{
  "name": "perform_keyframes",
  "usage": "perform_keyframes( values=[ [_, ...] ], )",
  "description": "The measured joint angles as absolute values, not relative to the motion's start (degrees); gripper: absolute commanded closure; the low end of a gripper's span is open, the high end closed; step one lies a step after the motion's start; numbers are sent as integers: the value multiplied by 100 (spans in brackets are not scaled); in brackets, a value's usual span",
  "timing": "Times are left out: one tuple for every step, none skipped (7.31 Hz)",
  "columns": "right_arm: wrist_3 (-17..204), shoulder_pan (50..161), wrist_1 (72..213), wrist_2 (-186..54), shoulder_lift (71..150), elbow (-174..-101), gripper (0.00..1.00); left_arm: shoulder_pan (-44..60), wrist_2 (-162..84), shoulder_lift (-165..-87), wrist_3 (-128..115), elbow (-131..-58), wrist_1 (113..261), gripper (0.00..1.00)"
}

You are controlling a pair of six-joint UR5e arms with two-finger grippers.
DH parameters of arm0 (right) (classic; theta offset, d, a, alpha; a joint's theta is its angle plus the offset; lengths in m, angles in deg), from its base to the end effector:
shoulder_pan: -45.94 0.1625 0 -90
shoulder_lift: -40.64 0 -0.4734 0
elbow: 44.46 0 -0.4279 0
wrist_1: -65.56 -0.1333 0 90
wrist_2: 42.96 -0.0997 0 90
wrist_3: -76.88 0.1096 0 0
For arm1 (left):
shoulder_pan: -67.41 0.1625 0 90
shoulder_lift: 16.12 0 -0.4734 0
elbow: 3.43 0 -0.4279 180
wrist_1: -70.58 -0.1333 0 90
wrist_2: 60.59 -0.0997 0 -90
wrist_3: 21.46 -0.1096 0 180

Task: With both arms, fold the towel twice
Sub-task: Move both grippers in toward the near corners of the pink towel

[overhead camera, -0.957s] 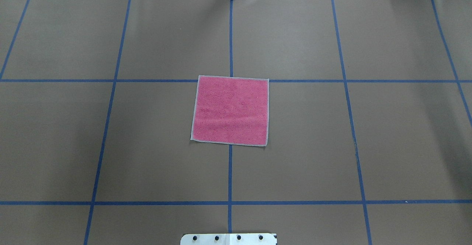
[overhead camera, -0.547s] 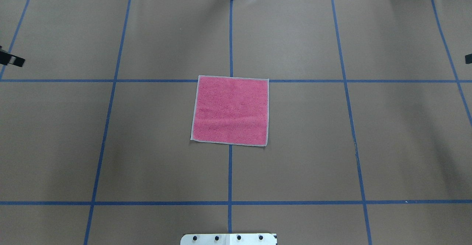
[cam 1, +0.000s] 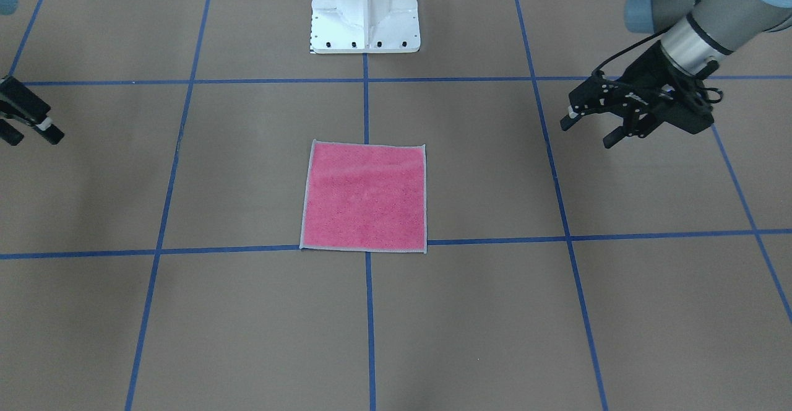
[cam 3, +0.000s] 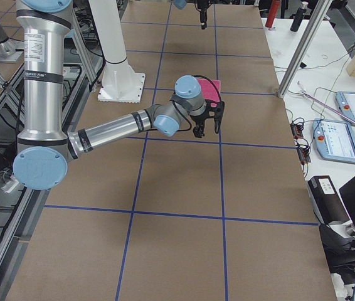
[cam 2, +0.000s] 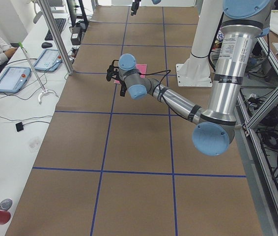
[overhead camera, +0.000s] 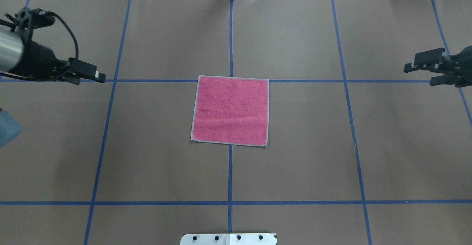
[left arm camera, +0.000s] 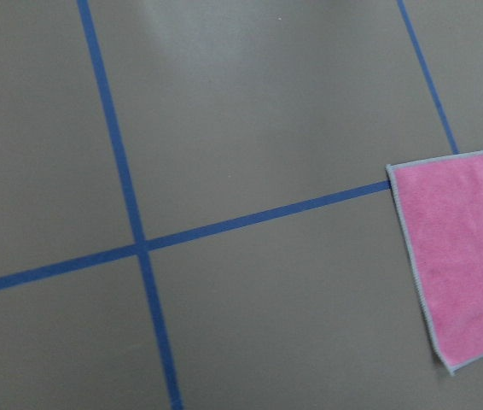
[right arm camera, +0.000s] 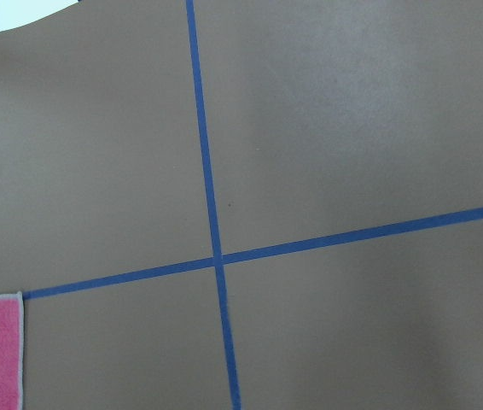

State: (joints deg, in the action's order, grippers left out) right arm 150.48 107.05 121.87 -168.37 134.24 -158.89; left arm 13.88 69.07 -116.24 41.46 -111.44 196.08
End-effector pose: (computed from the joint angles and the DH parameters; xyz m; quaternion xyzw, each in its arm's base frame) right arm -0.1808 -0.4722 0.4535 0.0623 -0.5095 0.1933 0.8362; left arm 0.2941 -0.5044 0.3749 0.1010 0.5647 -0.0088 0.8191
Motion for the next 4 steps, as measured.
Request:
perform_keyframes(
  values=[
    [15831, 10106, 12165, -16169, 13363, -16056, 0, 1796, 6447, -11783, 4964, -11177, 19689, 0],
    [16500, 9563, 12160, -15568, 13275, -16170, 1, 2191, 5974, -11930, 5631, -11195, 19718, 0],
    [17000, 9061, 12161, -14999, 13221, -16268, 3, 2613, 5444, -12054, 6203, -11199, 19724, 0],
    [17438, 8594, 12163, -14473, 13184, -16364, 5, 3050, 4896, -12166, 6709, -11190, 19724, 1]
  ],
)
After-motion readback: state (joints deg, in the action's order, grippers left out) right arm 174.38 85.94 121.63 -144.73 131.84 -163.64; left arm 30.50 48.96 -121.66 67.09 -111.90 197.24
